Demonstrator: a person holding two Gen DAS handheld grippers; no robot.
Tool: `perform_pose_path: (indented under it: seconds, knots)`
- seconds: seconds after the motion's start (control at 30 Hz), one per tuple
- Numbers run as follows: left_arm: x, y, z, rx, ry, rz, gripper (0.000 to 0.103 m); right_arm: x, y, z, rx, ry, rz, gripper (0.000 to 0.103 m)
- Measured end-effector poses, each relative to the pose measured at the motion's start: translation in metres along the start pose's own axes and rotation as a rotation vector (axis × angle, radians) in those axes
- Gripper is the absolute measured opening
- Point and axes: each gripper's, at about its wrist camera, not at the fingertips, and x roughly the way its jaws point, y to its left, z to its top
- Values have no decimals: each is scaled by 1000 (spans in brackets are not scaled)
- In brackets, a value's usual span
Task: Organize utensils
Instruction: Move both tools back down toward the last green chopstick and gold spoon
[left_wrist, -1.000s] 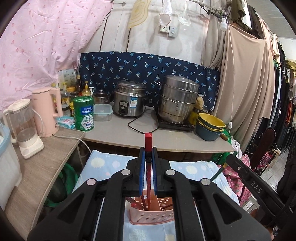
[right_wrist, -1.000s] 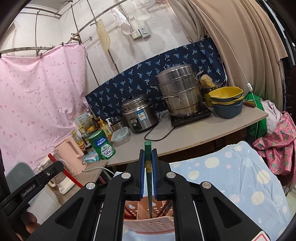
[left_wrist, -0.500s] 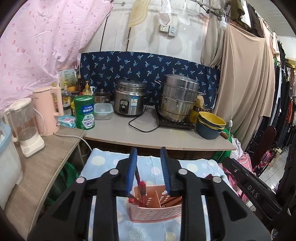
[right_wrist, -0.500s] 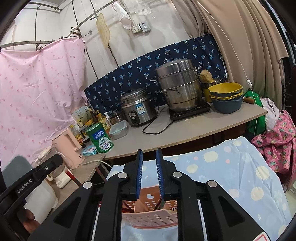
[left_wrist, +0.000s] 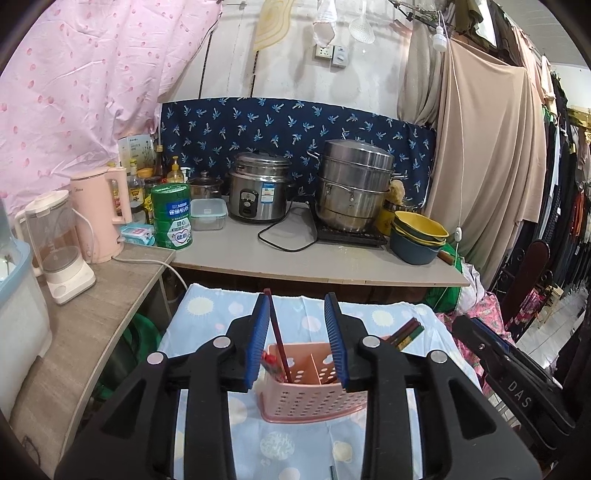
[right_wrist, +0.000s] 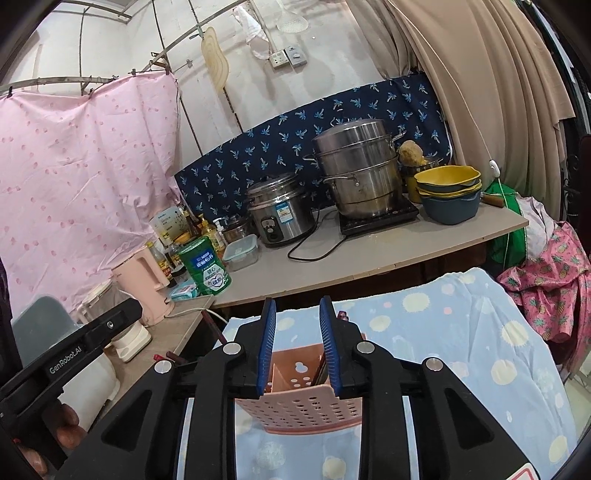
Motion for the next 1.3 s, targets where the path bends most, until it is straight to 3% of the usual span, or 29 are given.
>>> perform_pose_path:
  seconds: [0.27, 0.53, 1.3]
  knots:
    - [-15, 0, -26, 11, 27, 3, 30, -20, -8, -29, 5, 40, -6, 25]
    - [-23, 0, -69, 20, 95, 4, 30, -39, -22, -83, 8, 130, -41, 25]
    - [-29, 12, -214, 26, 387, 58, 30, -77, -19, -245, -88, 458, -74, 25]
